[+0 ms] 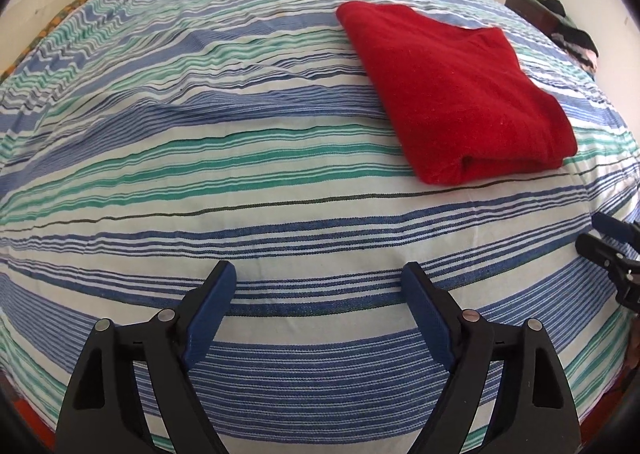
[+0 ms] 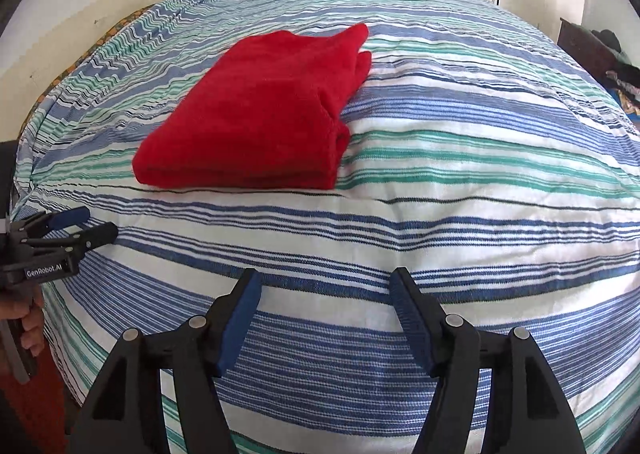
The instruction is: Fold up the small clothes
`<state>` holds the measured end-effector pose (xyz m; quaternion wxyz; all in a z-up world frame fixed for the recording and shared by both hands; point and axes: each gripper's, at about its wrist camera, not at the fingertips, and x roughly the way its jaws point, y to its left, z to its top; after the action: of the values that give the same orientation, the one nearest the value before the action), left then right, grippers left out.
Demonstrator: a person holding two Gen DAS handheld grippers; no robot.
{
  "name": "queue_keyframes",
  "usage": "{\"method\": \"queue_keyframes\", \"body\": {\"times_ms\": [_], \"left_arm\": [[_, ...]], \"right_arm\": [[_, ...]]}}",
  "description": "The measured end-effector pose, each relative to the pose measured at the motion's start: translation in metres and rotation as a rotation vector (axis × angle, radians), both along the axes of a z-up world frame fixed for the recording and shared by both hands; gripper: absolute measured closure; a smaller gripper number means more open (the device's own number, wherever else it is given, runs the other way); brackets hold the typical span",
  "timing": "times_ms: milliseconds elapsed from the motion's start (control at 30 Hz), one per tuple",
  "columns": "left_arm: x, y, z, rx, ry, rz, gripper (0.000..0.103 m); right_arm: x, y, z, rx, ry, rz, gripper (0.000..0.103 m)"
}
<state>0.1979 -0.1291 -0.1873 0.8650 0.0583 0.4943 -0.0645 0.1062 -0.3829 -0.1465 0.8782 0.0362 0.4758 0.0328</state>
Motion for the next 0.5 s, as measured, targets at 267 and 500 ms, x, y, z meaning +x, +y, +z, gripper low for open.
{"method": "queue_keyframes", "body": {"times_ms": [267, 500], "left_arm": [[0.000, 0.004, -0.015, 0.000, -0.021, 0.020, 0.006], [0.001, 0.003, -0.021, 0.003, -0.020, 0.015, 0.003]], "right_arm": [[-0.010, 0.000, -0.020, -0.011, -0.083, 0.016, 0.023], [-0.016, -0.002, -0.023, 0.006, -0.127, 0.021, 0.022]]}}
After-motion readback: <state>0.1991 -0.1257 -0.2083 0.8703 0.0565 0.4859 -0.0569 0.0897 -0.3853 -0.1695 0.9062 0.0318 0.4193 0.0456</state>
